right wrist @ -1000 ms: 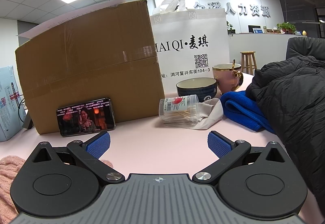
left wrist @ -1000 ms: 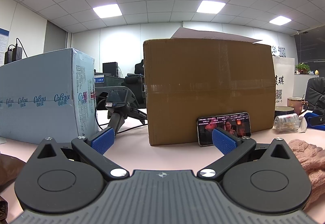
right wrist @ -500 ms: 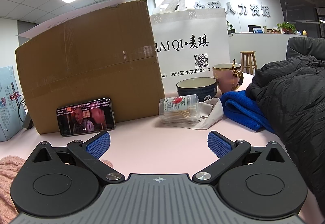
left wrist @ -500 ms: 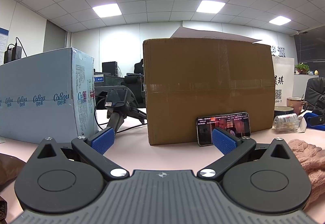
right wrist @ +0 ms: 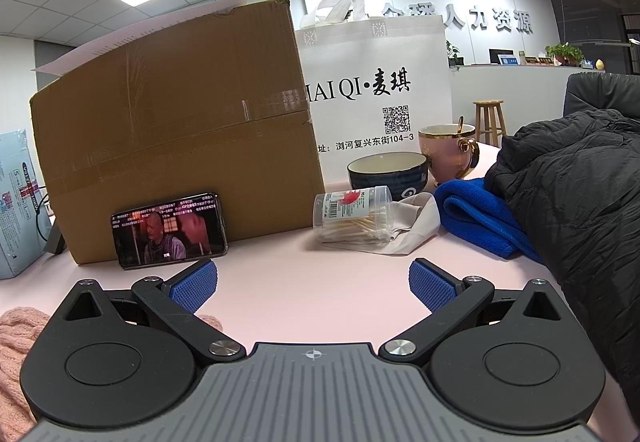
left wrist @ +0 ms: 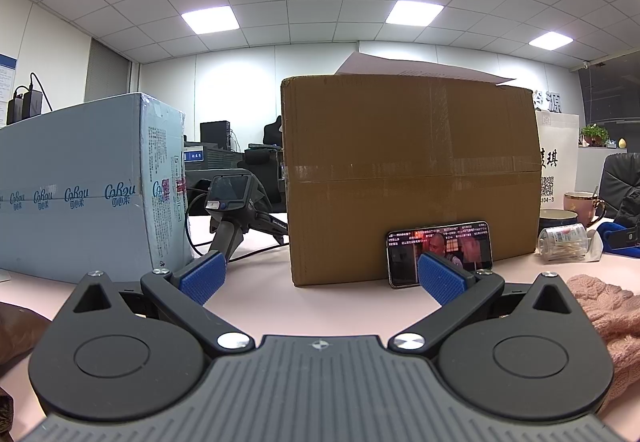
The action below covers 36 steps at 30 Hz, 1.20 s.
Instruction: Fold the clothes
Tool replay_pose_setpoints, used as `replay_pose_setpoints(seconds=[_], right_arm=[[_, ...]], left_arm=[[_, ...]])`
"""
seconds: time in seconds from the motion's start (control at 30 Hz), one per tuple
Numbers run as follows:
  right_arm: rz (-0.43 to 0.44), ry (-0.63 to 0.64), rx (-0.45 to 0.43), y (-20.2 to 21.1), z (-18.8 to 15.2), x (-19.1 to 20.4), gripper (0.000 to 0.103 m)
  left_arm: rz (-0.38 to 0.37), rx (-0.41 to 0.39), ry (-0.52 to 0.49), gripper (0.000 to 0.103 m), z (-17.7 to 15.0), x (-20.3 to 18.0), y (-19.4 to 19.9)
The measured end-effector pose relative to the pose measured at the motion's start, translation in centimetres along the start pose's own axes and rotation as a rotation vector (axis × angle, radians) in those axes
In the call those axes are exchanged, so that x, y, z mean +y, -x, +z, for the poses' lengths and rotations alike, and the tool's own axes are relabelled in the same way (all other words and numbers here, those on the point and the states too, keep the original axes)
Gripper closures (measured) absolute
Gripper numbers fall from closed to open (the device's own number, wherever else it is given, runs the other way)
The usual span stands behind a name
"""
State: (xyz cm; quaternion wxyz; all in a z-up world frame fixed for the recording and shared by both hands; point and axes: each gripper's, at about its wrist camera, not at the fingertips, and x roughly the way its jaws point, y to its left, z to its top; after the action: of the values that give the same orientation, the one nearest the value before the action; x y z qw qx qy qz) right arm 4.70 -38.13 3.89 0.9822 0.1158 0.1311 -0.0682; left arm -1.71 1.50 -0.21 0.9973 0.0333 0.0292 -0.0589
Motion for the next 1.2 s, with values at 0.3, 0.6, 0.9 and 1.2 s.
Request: replay_pose_setpoints(seconds=[0.3,0.6,0.9,1.2], right_arm=[[0.001,0.000,0.001,0.01,-0.02,-0.07,0.000],[0.000,0.000,0.004,0.03,0.02,-0.06,0.000],[0.000,0.000,0.006,-0.07,0.05,-0.06,0.000],[0.000,-0.005,0.007,0.01,-0.03,-0.04,0.000]], left_arm=[[-0.001,0.001,0.001,0.000,-0.01,0.00,-0.05],[-0.002,0.002,0.001,0.000,0.01,0.00,-0.04],[-0.003,0.003,0.002,0.000,-0.01,0.12,-0.06],[-0.004,0.003,0.002,0.000,-0.05,0.21,0.17]])
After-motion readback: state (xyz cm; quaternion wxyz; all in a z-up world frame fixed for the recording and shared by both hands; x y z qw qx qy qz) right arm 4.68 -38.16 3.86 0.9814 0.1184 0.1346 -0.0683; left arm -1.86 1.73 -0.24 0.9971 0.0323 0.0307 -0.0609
